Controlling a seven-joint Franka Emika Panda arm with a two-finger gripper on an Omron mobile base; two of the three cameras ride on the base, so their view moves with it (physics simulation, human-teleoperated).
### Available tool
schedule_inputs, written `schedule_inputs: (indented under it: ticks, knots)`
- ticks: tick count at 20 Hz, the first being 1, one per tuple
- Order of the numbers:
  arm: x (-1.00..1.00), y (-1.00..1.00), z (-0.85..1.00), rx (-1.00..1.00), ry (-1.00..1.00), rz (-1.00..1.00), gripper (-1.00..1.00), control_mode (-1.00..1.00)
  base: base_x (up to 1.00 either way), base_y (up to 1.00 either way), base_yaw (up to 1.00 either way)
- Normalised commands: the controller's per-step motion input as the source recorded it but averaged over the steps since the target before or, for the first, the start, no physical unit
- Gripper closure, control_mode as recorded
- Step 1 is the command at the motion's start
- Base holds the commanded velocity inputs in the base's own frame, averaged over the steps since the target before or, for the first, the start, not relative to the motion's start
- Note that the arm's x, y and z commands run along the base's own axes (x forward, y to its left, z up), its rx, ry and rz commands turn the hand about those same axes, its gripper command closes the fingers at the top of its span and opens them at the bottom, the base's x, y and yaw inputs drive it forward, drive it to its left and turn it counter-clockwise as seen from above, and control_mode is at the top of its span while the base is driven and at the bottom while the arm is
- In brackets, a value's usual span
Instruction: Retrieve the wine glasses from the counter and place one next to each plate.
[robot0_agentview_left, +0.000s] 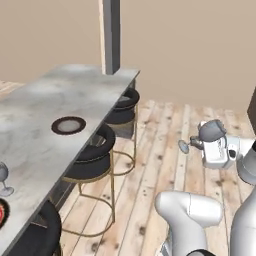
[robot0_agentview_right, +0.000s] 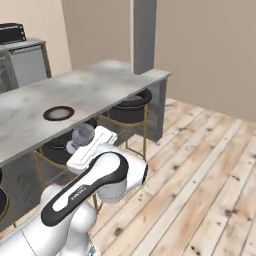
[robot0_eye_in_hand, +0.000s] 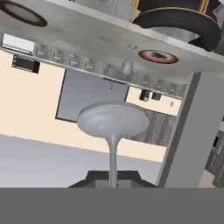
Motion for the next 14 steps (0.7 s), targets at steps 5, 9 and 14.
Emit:
schedule_inputs:
  ticks: [5, 9, 14]
  knots:
    - [0.0, 0.0, 0.0, 0.0, 0.0, 0.0, 1.0, 1.0, 1.0, -0.4, 0.58]
    - [0.0, 0.0, 0.0, 0.0, 0.0, 0.0, 1.0, 1.0, 1.0, -0.48, 0.54]
    - [0.0, 0.0, 0.0, 0.0, 0.0, 0.0, 1.0, 1.0, 0.99, -0.85, 0.47]
